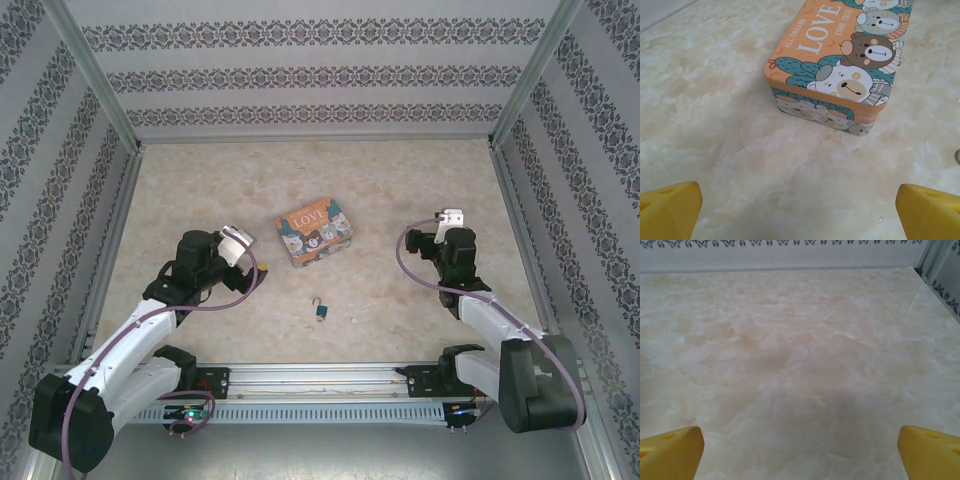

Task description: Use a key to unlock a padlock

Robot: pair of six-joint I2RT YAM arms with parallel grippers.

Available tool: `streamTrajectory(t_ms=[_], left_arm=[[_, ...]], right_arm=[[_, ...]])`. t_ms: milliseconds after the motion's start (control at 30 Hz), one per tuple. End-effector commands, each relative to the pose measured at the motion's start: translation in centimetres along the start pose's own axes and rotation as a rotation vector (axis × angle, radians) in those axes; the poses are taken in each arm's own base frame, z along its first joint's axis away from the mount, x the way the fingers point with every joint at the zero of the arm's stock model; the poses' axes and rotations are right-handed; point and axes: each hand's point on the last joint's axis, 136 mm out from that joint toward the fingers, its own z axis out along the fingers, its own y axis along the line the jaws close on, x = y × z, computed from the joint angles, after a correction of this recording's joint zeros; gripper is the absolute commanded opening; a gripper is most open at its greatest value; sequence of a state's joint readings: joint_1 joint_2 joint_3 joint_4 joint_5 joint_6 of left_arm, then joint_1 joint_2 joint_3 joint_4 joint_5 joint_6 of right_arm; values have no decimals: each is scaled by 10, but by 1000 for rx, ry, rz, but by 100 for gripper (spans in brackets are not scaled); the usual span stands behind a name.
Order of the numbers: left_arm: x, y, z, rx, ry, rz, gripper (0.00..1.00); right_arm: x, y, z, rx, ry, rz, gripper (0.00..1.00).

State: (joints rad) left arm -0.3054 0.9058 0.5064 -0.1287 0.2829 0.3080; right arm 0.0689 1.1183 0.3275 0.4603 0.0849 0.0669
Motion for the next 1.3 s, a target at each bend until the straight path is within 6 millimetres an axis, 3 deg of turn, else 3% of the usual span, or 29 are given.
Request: streamTrajectory(t_ms=[0,400,733,967,1267], left_arm=[[11,0,1,1,43,5,99],[13,1,1,-1,51,10,100],[15,2,1,-11,61,13,100],[16,2,3,-5,68,10,100],[9,9,2,-46,43,-29,99]], right_arm=[[-7,2,3,-23,-61,-20,98],[-21,10,21,-80,-151,-51,98],[-3,21,41,-145,-157,-95,98],[-10,-4,56,-46,-115,-4,98],[-9,-4,56,-45,-115,-4,98]])
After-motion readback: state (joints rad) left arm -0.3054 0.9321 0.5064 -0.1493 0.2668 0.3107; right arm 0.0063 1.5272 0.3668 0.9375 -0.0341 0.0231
